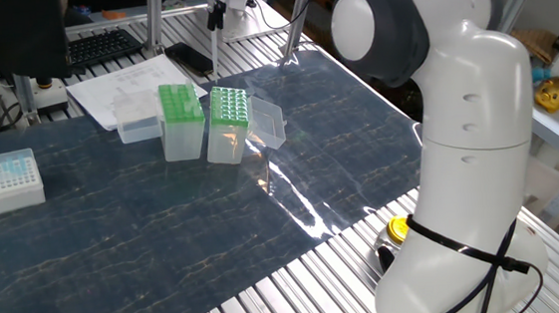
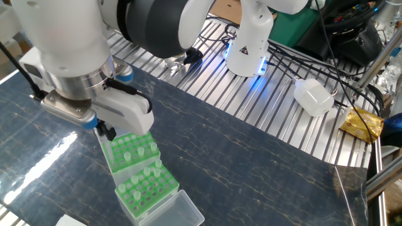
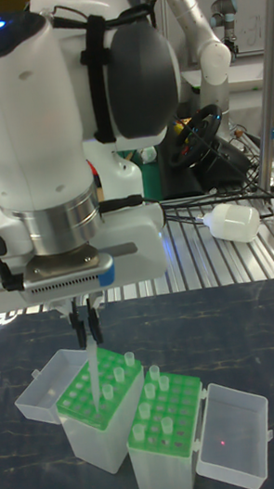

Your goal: Transfer all large pipette tips from one holder to another

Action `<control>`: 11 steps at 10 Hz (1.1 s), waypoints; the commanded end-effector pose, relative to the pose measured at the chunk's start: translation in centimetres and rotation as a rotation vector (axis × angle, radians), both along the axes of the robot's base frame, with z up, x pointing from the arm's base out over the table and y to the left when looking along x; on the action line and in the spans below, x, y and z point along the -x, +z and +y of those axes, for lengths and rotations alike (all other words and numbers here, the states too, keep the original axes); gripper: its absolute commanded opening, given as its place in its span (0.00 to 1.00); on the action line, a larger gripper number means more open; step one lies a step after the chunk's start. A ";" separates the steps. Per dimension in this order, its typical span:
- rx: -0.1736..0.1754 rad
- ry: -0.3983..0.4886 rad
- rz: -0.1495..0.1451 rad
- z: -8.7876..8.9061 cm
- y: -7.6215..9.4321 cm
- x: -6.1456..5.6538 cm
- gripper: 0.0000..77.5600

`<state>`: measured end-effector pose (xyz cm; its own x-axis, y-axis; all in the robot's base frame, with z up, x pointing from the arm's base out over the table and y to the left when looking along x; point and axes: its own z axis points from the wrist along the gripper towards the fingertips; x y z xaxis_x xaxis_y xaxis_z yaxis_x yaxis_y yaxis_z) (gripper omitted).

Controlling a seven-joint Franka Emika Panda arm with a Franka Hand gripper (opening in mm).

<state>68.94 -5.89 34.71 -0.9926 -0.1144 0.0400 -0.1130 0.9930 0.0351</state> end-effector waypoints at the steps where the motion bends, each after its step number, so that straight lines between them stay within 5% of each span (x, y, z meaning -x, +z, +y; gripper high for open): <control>1: -0.004 0.001 -0.005 -0.2 0.0 0.1 0.01; 11: -0.022 0.004 -0.019 -0.7 -2.3 0.5 0.01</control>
